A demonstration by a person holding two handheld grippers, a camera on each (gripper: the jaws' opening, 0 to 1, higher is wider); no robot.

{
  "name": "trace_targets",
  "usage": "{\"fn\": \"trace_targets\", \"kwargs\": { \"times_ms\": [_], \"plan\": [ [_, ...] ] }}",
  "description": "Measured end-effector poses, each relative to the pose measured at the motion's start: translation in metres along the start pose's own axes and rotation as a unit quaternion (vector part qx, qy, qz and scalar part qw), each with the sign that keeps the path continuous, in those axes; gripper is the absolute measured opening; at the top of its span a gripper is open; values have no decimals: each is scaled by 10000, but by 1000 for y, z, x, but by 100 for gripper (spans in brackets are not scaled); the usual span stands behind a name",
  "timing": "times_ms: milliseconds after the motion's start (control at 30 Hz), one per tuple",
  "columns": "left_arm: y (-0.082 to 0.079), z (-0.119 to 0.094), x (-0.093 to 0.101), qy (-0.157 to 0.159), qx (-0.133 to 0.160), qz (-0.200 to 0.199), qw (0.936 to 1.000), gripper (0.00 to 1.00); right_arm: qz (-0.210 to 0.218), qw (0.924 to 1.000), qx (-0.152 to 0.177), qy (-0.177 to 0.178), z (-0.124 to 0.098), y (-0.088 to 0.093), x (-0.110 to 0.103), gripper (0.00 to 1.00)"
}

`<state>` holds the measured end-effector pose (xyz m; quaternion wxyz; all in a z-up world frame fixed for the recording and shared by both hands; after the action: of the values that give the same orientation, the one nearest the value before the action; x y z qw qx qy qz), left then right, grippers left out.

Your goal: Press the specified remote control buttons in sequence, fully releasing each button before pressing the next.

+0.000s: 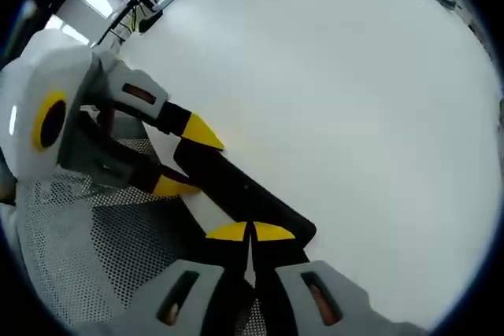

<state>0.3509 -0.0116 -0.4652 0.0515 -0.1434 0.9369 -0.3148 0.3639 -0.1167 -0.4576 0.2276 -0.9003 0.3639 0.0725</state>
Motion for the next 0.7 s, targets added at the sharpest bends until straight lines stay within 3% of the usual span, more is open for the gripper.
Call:
{"fn": "trace_targets", "kwargs": {
  "times_ms": [300,700],
  "plan": [
    [0,0,0,34,9,89,10000,25,372,9989,83,-289,-2,2,6,0],
    [0,0,0,54,9,125,9999,24,-67,9996,103,-246,-3,2,3,0]
  ]
}}
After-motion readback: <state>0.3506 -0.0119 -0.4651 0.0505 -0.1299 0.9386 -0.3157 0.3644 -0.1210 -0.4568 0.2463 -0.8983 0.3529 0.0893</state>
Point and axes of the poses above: the point that each gripper's makers call its tool centre point, and the gripper's own axes: z roughly forward along the fingers, x roughly to its right, y roughly out of its underside, the point moved 6 cm from there along -z, roughly backward along the fingers, and after that the axes turned 8 degrees about x, right-handed, at the moved point
